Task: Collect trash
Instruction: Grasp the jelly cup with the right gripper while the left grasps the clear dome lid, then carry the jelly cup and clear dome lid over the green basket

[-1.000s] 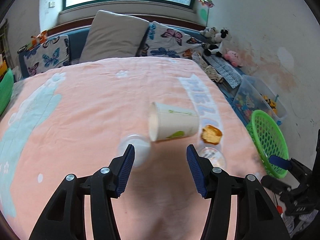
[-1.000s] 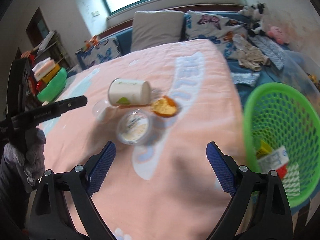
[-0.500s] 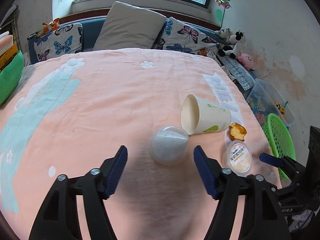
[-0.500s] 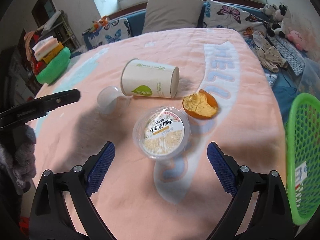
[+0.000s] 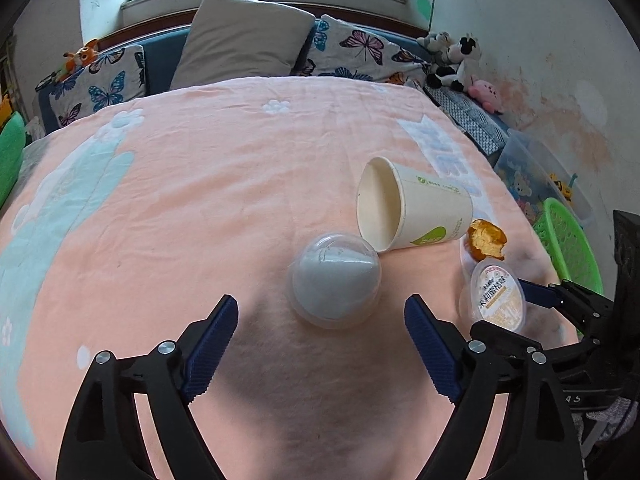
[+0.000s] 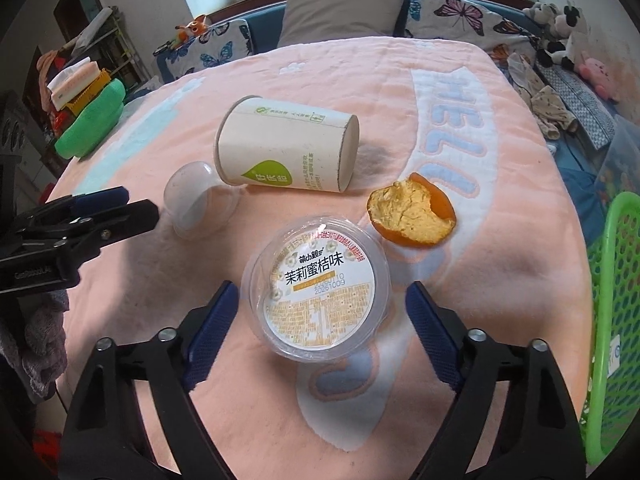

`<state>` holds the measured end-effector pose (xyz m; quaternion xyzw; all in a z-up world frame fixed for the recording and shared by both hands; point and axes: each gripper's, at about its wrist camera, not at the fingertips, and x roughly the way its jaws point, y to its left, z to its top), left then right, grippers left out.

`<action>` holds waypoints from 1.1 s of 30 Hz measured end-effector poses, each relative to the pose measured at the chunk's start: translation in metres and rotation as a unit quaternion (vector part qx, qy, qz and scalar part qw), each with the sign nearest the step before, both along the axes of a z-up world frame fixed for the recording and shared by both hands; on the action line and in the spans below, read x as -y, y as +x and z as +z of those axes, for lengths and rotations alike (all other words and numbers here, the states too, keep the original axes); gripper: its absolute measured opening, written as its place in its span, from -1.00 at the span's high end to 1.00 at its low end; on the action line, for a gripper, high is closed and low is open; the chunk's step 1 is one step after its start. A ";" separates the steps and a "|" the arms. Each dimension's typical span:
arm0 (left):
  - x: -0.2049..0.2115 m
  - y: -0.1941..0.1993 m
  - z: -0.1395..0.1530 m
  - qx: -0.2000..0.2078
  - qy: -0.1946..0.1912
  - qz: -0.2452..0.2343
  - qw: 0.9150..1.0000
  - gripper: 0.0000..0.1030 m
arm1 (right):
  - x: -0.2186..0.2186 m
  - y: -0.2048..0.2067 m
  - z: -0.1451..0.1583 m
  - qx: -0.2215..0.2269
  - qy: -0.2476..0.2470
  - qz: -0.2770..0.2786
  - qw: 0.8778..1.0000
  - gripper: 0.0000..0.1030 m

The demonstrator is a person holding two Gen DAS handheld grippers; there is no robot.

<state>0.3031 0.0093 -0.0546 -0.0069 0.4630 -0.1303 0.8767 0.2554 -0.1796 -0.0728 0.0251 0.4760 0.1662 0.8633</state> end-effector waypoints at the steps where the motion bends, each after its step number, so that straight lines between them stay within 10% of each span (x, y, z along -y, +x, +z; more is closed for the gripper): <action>1: 0.002 0.002 -0.001 -0.001 0.003 -0.001 1.000 -0.60 | 0.000 0.001 -0.001 -0.002 0.003 0.002 1.000 -0.47; 33: 0.021 0.013 -0.012 0.010 0.014 -0.013 1.000 -0.10 | 0.052 -0.056 0.039 0.033 0.036 -0.037 0.998 -0.27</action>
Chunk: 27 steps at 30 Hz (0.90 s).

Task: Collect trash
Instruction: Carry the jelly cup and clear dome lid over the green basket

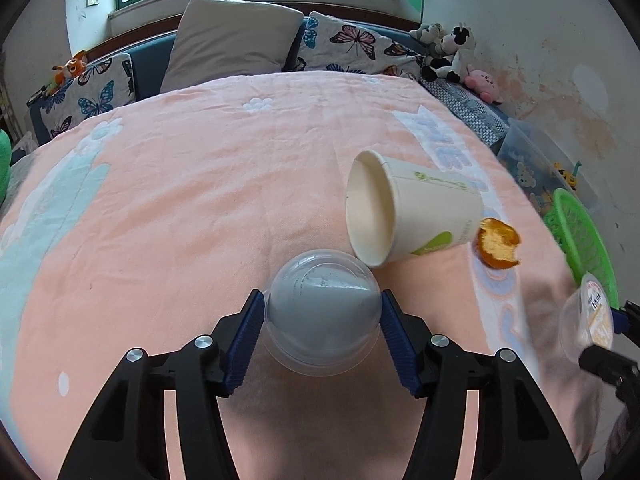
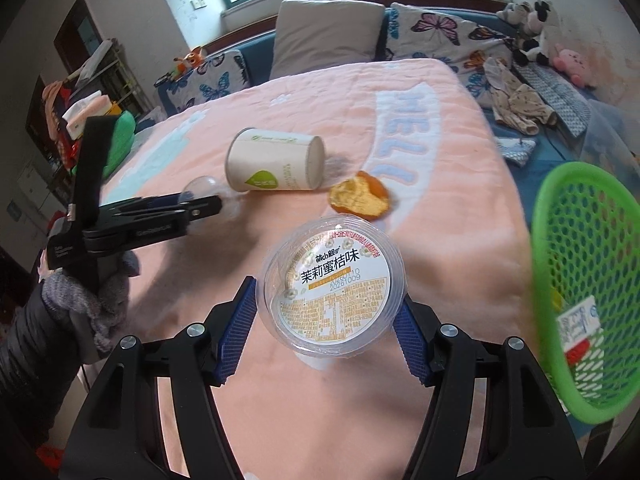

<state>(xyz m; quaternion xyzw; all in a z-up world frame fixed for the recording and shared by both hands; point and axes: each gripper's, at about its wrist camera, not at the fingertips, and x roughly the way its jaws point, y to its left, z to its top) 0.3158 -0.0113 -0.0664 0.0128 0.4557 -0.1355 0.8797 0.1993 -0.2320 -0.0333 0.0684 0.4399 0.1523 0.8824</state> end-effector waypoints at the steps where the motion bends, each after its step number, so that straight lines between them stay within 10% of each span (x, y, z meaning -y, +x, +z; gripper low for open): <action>1: -0.001 -0.004 0.004 0.003 -0.001 -0.001 1.000 -0.10 | 0.003 -0.002 0.000 0.001 0.000 -0.004 1.000 -0.27; 27: 0.149 -0.069 0.086 0.058 -0.026 -0.147 0.987 -0.10 | 0.204 -0.061 0.012 0.012 -0.030 -0.207 0.978 -0.27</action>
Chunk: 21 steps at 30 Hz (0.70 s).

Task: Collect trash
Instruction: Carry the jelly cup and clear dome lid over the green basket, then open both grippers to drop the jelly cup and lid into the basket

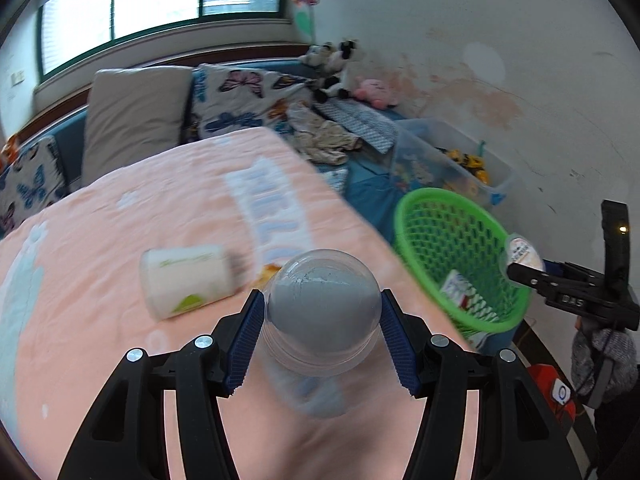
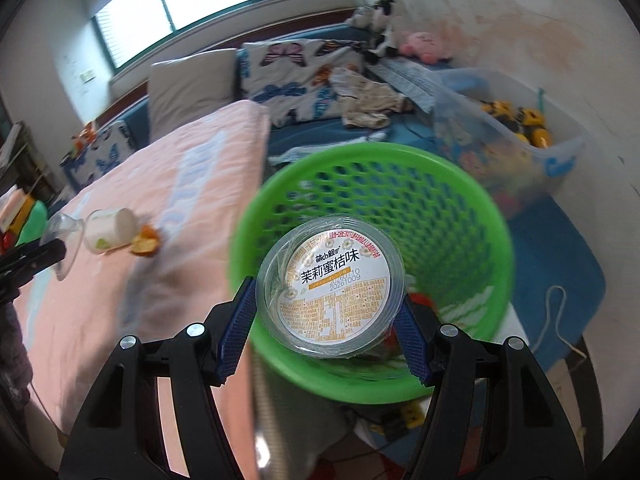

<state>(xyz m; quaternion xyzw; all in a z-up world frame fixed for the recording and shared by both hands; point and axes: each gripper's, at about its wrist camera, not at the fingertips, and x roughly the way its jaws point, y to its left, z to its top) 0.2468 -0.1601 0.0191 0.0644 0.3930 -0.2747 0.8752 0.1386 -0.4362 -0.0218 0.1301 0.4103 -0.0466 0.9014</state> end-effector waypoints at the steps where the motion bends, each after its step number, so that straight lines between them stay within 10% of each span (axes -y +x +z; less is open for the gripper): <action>1: 0.011 0.001 0.000 -0.001 0.000 -0.007 1.000 -0.10 | 0.007 -0.002 -0.002 -0.003 -0.001 -0.008 1.000 -0.27; 21: 0.131 0.013 -0.017 -0.024 0.017 -0.076 0.997 -0.10 | 0.043 -0.015 -0.019 -0.002 0.034 -0.026 0.999 -0.40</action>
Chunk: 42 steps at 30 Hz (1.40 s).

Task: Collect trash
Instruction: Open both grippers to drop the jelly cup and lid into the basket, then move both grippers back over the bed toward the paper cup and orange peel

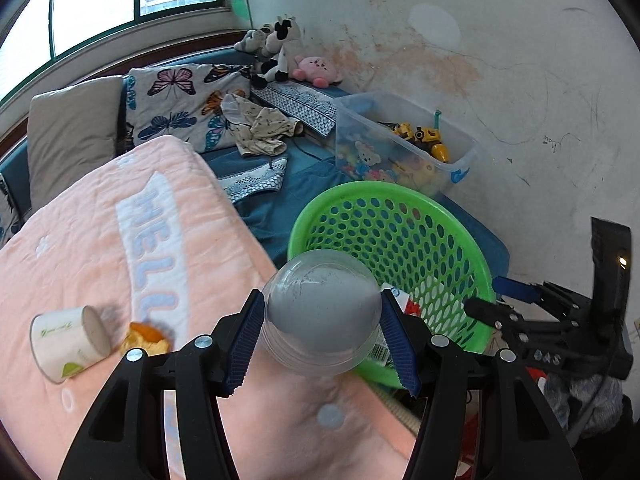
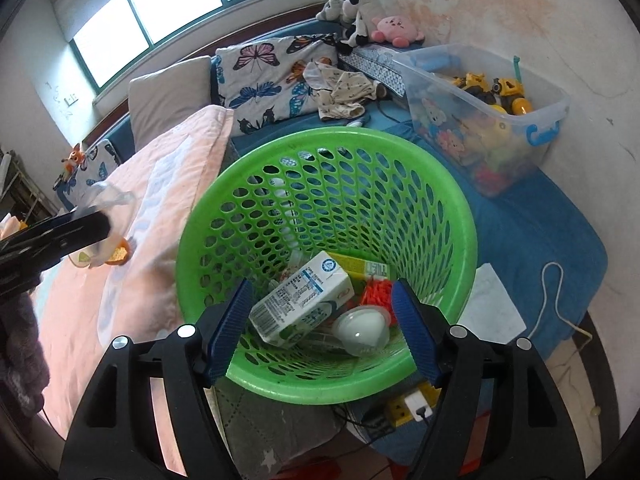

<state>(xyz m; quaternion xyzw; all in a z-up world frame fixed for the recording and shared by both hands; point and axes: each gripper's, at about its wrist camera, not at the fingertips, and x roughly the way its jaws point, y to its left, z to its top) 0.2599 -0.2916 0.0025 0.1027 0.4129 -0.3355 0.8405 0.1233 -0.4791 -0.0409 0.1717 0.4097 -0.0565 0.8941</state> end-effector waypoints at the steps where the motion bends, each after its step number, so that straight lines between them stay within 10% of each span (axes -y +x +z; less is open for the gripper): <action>1: 0.003 0.001 -0.001 -0.002 0.000 -0.001 1.000 -0.10 | 0.000 0.000 0.001 0.001 0.000 0.001 1.000 -0.41; 22: 0.039 0.020 -0.028 -0.026 0.014 -0.012 0.999 -0.39 | -0.004 -0.007 -0.001 0.004 0.007 0.002 1.000 -0.47; 42: -0.090 0.024 0.000 0.017 0.013 0.100 0.995 -0.39 | -0.071 0.009 0.038 0.040 -0.007 0.077 0.996 -0.51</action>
